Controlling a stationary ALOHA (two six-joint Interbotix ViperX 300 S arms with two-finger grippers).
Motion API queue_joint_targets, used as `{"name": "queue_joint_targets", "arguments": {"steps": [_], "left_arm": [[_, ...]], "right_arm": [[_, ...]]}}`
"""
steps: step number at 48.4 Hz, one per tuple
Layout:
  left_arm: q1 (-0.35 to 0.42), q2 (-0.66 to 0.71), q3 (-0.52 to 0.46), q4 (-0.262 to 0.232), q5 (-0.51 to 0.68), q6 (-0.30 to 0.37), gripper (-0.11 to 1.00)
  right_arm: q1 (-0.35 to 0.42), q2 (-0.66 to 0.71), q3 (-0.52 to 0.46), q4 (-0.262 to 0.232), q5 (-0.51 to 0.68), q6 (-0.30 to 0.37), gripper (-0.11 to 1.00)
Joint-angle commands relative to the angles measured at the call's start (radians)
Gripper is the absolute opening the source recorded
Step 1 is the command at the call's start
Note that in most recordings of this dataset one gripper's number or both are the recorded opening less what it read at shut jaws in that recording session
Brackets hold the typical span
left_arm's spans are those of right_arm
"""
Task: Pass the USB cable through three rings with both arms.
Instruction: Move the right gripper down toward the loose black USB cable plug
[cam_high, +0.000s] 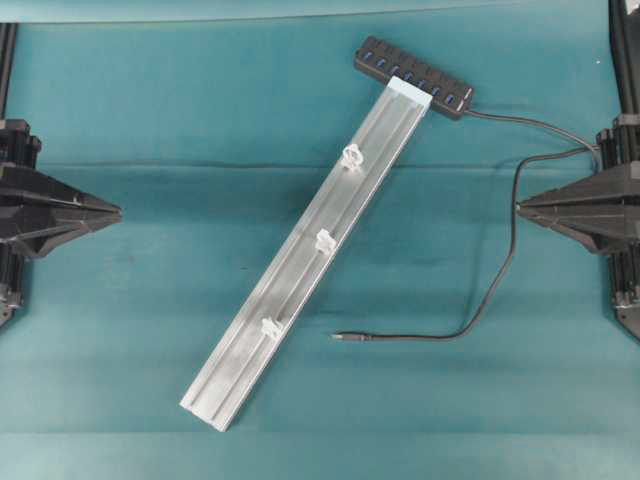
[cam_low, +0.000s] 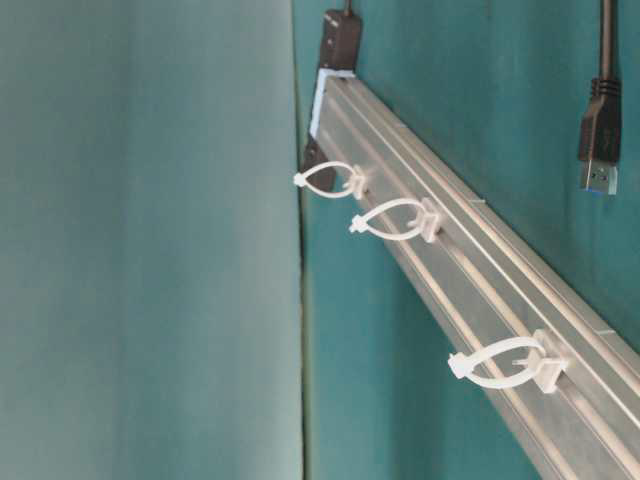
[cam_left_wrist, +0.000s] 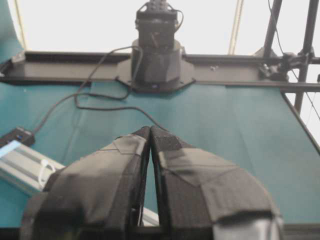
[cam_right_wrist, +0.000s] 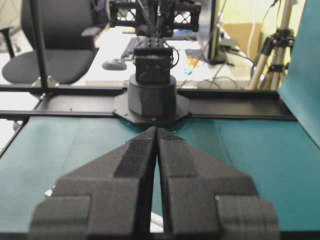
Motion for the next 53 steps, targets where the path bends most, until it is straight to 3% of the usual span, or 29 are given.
{"name": "queue_joint_targets", "arguments": {"steps": [1,6,10,20,31,53], "left_arm": [[-0.006,0.02,-0.017,0.014,0.014,-0.021,0.14],[-0.006,0.026,-0.029,0.015,0.035,-0.038,0.03],[-0.008,0.026,-0.044,0.017,0.041,-0.041,-0.02],[-0.011,0.035,-0.066,0.017,0.041,-0.041,-0.02],[-0.011,0.064,-0.072,0.017,0.043,-0.041,-0.02],[-0.008,0.087,-0.084,0.017,0.041,-0.04,-0.02]], "right_arm": [[0.009,0.015,-0.005,0.006,-0.002,0.028,0.09],[0.009,0.017,-0.012,0.072,0.061,0.061,0.03],[0.009,0.018,-0.026,0.094,0.143,0.104,0.0],[0.008,0.069,-0.092,0.094,0.376,0.178,0.0],[0.011,0.239,-0.224,0.094,0.558,0.245,0.0],[0.054,0.638,-0.491,0.092,0.879,0.244,0.0]]}}
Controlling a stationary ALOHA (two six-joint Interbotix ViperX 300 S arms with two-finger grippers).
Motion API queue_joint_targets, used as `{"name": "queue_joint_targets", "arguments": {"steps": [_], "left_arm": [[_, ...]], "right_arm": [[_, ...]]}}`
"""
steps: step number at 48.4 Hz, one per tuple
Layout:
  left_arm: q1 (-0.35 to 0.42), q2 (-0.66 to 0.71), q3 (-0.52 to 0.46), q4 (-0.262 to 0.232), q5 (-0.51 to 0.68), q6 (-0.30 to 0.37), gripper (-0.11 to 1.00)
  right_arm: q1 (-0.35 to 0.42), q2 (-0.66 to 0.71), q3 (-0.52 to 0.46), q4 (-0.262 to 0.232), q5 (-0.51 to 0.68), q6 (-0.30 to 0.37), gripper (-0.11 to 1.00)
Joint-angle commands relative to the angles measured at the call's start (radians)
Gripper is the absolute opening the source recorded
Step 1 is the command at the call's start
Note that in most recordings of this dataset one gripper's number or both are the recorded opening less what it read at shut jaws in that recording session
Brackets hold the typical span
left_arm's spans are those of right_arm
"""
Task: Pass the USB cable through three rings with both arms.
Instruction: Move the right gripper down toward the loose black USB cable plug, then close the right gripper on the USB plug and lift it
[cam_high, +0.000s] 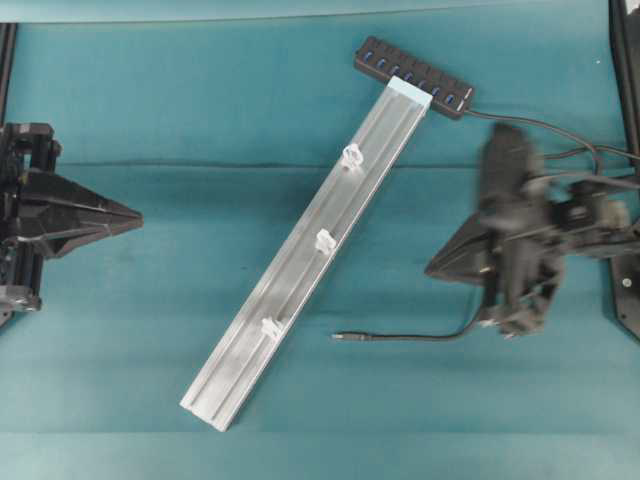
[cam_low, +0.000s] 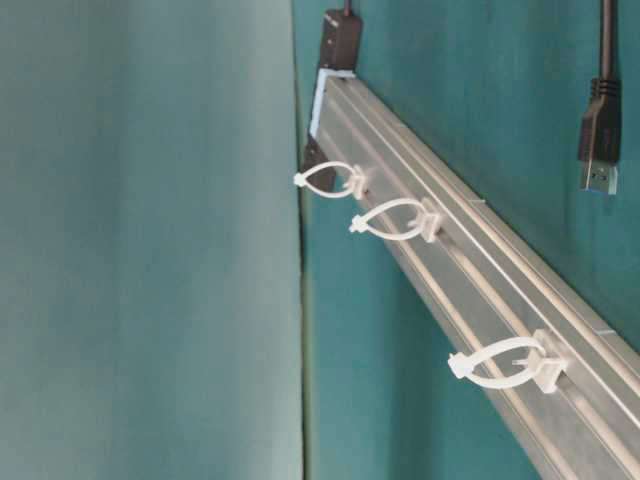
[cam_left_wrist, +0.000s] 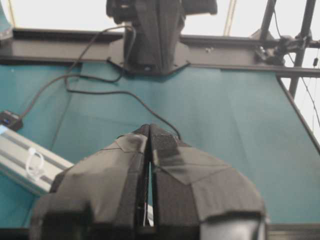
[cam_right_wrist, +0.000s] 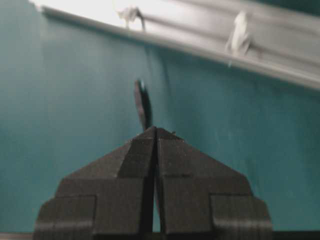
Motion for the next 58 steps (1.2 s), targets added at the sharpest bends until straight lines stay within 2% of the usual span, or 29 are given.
{"name": "queue_joint_targets", "arguments": {"steps": [1,11,17,27,31,37,44,47,52,58], "left_arm": [[0.002,0.003,-0.026,0.003,-0.006,0.0,-0.02],[0.008,0.005,-0.025,0.003,-0.006,0.0,-0.02],[0.011,0.005,-0.026,0.003,-0.006,0.0,-0.02],[0.011,0.005,-0.028,0.003,-0.006,0.0,-0.02],[0.011,0.005,-0.028,0.003,-0.006,0.002,-0.02],[0.012,0.005,-0.028,0.003,-0.006,0.002,-0.02],[0.011,0.005,-0.028,0.003,-0.006,0.0,-0.02],[0.011,0.005,-0.028,0.003,-0.006,0.0,-0.02],[0.011,0.008,-0.028,0.003,-0.006,0.002,-0.02],[0.011,0.018,-0.028,0.003,-0.006,0.002,-0.02]], "right_arm": [[0.008,0.077,-0.066,0.0,0.075,0.002,0.0],[0.008,0.222,-0.176,-0.021,0.236,-0.015,0.0],[0.014,0.282,-0.215,-0.023,0.244,-0.023,0.0],[0.025,0.36,-0.256,-0.052,0.233,-0.023,0.01],[0.029,0.385,-0.272,-0.054,0.236,-0.02,0.05],[0.035,0.414,-0.282,-0.054,0.235,-0.011,0.24],[0.06,0.46,-0.293,-0.092,0.267,-0.02,0.65],[0.074,0.472,-0.302,-0.106,0.295,-0.025,0.79],[0.083,0.485,-0.316,-0.12,0.305,-0.02,0.79],[0.083,0.492,-0.313,-0.127,0.265,-0.02,0.77]]}}
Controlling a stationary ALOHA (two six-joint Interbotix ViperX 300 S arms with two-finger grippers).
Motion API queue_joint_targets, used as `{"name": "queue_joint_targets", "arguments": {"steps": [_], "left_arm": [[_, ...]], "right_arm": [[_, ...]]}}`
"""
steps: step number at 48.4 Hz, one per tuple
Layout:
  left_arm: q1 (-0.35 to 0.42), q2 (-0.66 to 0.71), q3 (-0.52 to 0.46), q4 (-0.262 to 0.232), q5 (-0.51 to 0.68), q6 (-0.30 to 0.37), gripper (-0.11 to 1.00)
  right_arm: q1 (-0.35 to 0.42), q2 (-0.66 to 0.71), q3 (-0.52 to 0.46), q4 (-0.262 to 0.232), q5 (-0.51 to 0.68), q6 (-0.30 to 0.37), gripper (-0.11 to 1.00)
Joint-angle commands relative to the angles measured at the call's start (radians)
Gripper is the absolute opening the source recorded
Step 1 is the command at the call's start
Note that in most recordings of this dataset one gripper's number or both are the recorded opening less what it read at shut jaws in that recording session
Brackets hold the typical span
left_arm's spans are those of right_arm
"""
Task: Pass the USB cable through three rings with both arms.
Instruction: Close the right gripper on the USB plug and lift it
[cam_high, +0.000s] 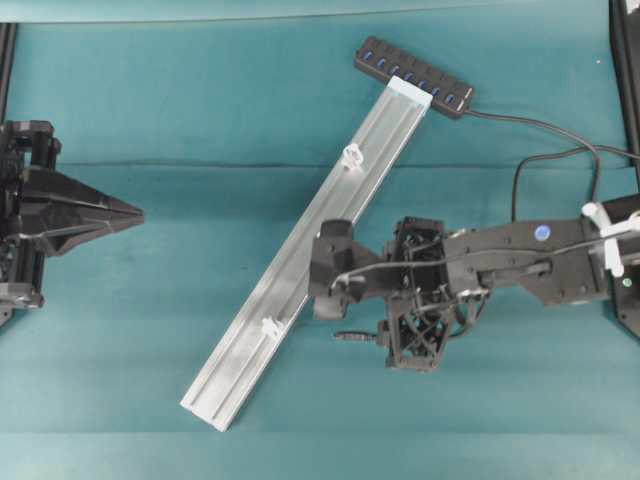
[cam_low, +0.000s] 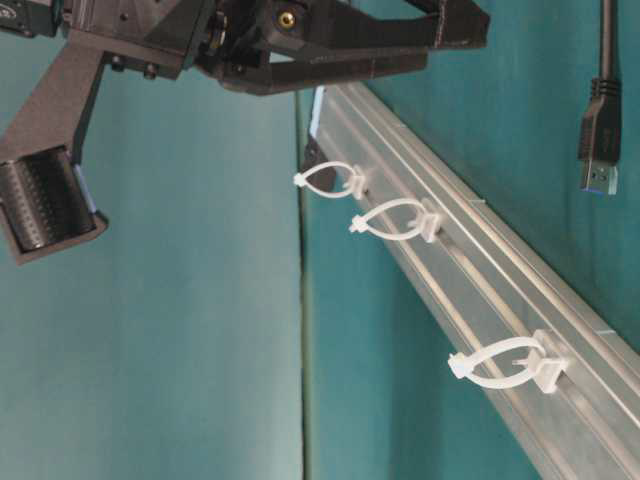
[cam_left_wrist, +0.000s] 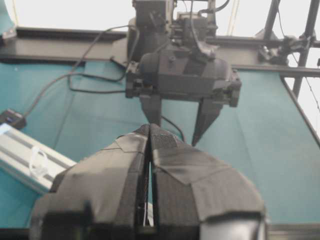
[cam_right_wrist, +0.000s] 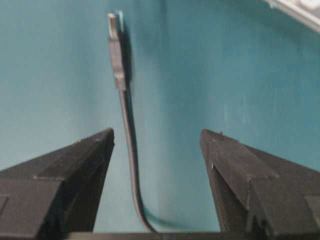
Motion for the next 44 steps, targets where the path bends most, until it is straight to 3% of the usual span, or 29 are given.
{"name": "queue_joint_targets", "arguments": {"steps": [1,13,44], "left_arm": [[0.002,0.012,-0.028,0.003,-0.006,0.002,-0.02],[0.003,0.035,-0.028,0.003,-0.006,0.0,-0.02],[0.002,0.037,-0.02,0.003,-0.005,0.0,-0.02]], "right_arm": [[0.002,0.012,-0.006,-0.014,-0.032,-0.006,0.77],[0.014,0.061,0.002,-0.038,-0.089,-0.011,0.77],[0.058,0.143,0.04,-0.038,-0.164,-0.002,0.74]]}}
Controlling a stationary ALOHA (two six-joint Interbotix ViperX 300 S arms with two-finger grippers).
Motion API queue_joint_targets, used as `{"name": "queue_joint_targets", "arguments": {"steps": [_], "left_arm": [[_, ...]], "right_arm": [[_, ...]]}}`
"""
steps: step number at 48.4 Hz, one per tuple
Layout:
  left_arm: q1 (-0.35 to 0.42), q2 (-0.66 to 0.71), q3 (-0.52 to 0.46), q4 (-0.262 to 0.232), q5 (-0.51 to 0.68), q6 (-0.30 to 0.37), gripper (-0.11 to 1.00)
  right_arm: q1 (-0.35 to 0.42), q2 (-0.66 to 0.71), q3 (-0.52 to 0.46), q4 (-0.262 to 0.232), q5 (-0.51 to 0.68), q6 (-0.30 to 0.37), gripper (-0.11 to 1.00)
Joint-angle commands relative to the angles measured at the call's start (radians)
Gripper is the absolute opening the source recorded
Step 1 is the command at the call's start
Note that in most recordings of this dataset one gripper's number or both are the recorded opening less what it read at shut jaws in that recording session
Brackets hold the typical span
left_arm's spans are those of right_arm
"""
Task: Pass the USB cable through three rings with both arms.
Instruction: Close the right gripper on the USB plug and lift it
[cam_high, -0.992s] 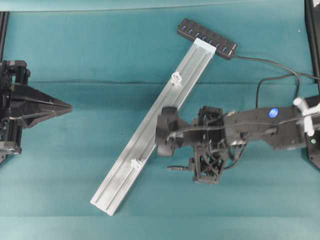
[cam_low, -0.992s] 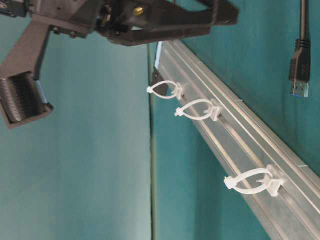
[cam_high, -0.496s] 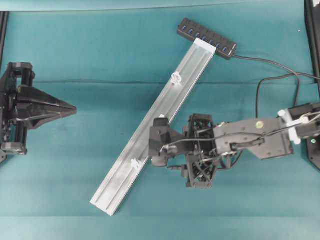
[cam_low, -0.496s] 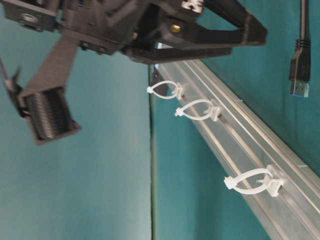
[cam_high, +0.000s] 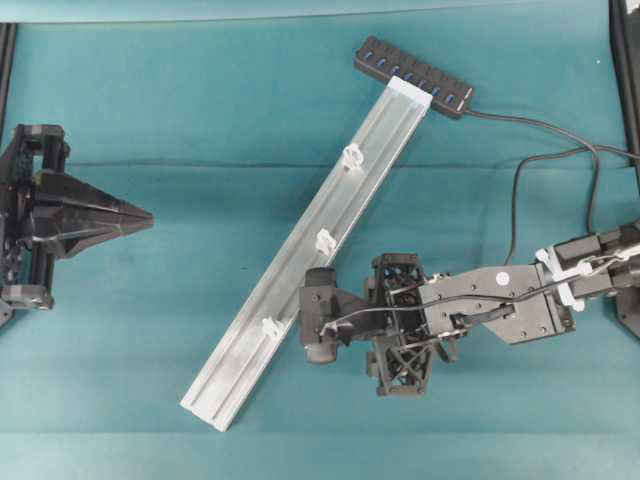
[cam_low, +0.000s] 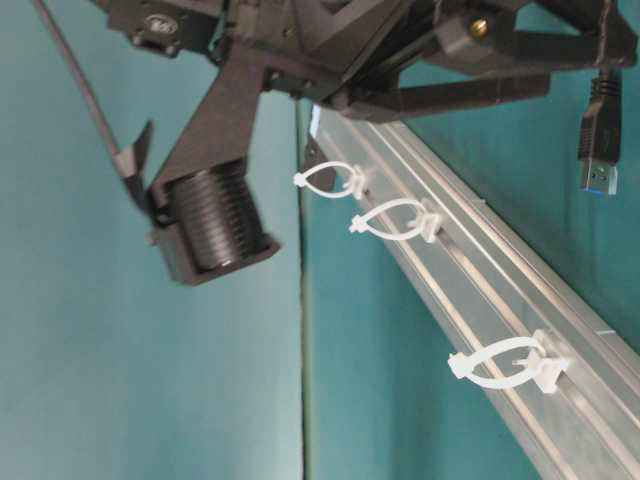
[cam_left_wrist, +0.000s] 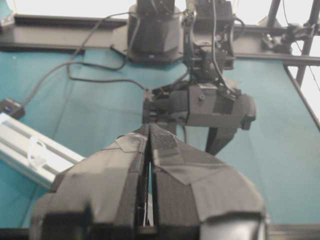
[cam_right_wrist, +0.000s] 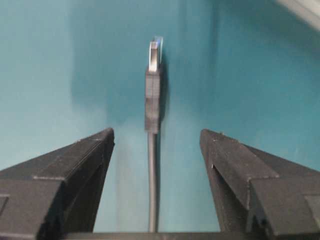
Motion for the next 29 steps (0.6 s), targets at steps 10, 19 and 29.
{"name": "queue_joint_targets", "arguments": {"steps": [10,19,29], "left_arm": [[0.0,0.005,-0.017,0.003,-0.006,-0.002,-0.02],[0.002,0.005,-0.017,0.003,-0.006,-0.002,-0.02],[0.0,0.005,-0.017,0.003,-0.006,-0.002,-0.02]], "right_arm": [[0.002,0.026,0.012,-0.003,-0.025,-0.003,0.71],[0.003,0.038,0.012,-0.003,-0.026,-0.006,0.71],[0.014,0.051,0.011,0.0,-0.023,-0.008,0.7]]}}
